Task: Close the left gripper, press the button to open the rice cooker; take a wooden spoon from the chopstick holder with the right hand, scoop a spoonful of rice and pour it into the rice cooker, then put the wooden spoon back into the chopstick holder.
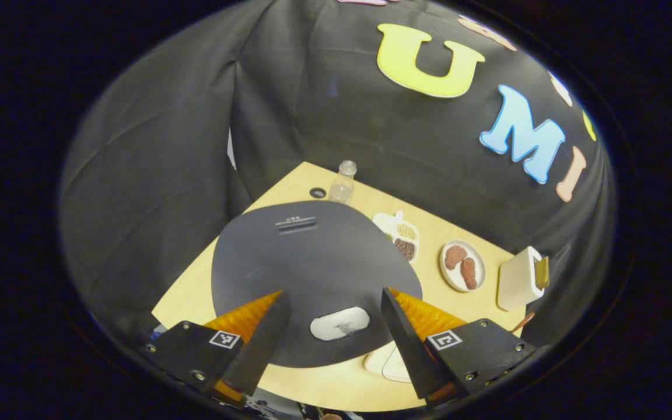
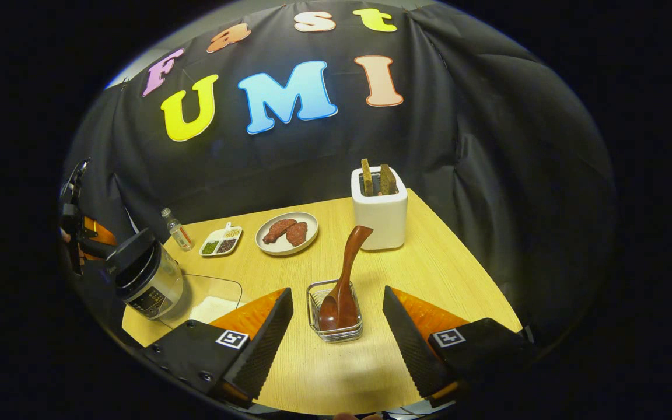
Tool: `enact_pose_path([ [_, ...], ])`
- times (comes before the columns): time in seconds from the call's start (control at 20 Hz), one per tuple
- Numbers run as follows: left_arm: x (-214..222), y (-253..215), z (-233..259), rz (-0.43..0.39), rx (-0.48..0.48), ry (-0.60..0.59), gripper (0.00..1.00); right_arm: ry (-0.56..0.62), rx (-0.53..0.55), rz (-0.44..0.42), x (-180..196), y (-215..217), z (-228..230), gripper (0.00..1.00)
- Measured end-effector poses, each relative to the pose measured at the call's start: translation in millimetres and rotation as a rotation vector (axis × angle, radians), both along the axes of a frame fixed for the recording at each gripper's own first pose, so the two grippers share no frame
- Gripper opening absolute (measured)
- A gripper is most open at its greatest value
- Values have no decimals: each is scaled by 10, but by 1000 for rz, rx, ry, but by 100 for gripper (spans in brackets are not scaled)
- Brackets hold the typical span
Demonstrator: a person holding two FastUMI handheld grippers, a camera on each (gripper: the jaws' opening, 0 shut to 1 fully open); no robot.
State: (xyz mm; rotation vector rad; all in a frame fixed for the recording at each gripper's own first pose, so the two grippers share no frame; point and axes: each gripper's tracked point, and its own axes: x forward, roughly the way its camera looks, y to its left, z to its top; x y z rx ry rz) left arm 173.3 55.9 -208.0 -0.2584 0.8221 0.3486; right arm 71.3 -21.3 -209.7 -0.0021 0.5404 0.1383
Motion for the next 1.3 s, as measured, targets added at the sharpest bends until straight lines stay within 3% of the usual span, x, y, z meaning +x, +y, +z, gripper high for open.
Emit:
enact_pose_path([
  [0.2,-31,-17,-262,18,20,52,98,13,12,26,0,-93,-58,98],
  [0.4,-44,-4,-319,4,103,97,100,26,31,52,-7,-253,-92,98],
  [0.45,-41,0,-352,-2,121,119,100,29,42,60,0,-282,-103,93],
  [0.75,-38,5,-390,1,138,116,100,41,57,80,-25,-457,-124,98],
  [0.95,-73,-22,-313,-10,222,21,98,27,85,56,-51,-463,23,98],
  [1.05,-142,-104,-241,-25,270,-59,97,-24,40,48,-34,-521,199,98],
  [1.3,-391,-471,591,-141,351,-392,96,-198,-56,11,-137,-606,917,98],
])
